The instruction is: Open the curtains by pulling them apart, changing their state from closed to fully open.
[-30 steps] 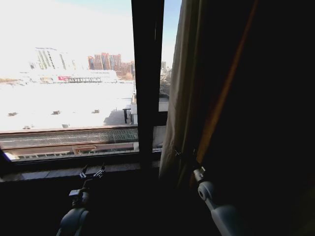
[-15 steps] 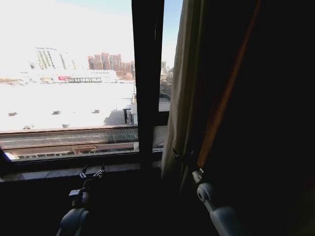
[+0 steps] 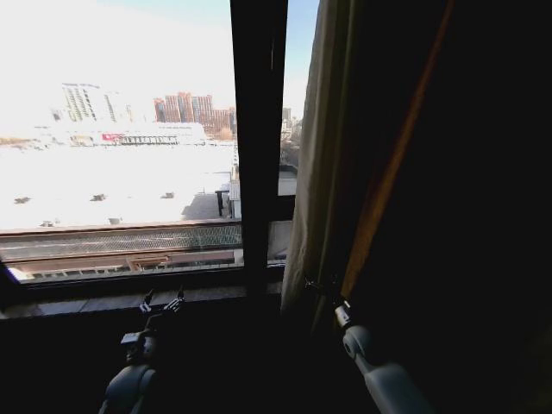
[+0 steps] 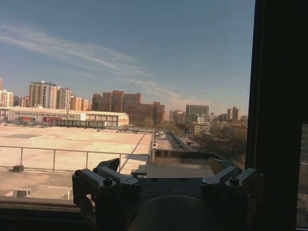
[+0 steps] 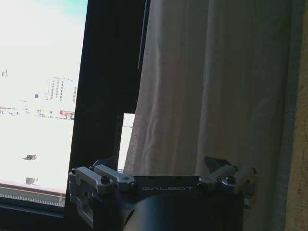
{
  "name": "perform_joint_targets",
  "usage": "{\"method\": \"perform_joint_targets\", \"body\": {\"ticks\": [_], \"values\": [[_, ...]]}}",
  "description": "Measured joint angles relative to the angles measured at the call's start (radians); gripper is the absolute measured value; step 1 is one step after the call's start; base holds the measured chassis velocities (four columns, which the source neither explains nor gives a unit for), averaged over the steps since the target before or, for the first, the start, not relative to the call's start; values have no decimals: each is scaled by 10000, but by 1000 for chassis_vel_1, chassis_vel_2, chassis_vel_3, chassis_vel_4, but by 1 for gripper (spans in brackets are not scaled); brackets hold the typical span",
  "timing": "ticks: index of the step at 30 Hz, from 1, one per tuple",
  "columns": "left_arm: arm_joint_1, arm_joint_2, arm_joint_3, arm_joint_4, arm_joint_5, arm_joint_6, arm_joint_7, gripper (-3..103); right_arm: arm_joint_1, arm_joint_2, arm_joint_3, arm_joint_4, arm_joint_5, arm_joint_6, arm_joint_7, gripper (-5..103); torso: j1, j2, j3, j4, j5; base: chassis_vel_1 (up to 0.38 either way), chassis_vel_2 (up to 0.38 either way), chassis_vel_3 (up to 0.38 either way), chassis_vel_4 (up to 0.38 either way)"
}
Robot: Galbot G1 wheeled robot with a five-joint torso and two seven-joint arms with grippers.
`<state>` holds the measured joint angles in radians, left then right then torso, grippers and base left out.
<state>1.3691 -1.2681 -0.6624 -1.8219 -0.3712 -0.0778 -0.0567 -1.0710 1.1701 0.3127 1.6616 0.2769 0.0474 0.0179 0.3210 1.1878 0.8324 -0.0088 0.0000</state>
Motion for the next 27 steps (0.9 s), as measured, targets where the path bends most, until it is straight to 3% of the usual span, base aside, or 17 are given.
{"method": "perform_joint_targets", "body": {"ticks": [27], "values": [[0, 0, 0, 0, 0, 0, 0, 100, -44, 43, -40, 95, -54, -144, -6, 100, 0, 0, 0, -1, -1, 0, 0, 0, 0]]}}
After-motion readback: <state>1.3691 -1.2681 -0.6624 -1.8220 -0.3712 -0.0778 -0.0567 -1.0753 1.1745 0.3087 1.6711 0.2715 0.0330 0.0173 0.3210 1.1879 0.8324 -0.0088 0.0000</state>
